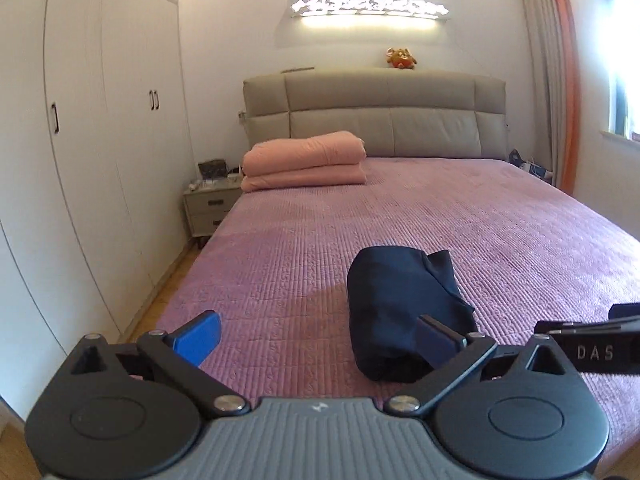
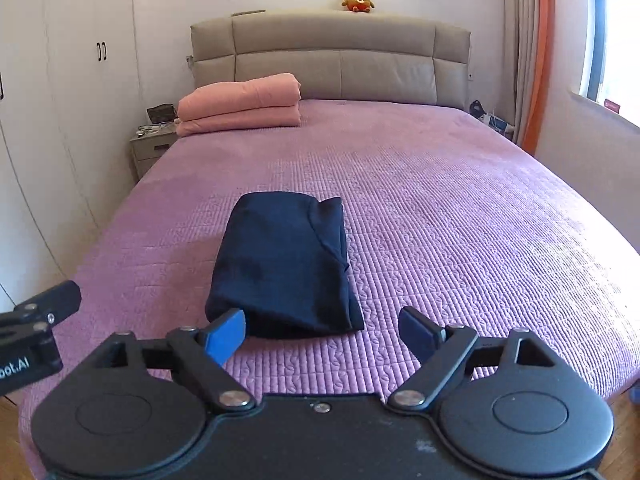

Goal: Fold large clothes

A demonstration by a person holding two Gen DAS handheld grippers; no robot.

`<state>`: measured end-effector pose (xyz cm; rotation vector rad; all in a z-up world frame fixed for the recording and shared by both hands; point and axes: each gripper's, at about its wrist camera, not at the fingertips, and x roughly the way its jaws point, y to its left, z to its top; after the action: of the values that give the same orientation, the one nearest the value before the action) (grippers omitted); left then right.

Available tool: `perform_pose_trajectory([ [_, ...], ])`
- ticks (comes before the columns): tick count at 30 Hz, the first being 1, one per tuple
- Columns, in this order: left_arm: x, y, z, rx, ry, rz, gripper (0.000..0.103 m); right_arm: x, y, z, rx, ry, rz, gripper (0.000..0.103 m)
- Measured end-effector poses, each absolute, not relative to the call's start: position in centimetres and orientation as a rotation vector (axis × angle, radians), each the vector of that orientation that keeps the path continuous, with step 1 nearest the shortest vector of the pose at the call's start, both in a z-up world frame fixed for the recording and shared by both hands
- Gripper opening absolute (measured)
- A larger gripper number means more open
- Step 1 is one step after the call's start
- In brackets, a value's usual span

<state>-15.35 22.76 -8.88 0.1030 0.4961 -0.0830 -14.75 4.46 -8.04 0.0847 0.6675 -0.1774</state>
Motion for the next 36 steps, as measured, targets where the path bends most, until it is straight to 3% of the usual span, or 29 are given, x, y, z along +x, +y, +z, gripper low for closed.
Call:
perform_pose_trajectory([
  [36,-16.3,21.6,-9.2,0.071,0.564,-0.082,0.103,-16.6,4.2,-8.3,0.109,0.706,-0.161,0.100],
])
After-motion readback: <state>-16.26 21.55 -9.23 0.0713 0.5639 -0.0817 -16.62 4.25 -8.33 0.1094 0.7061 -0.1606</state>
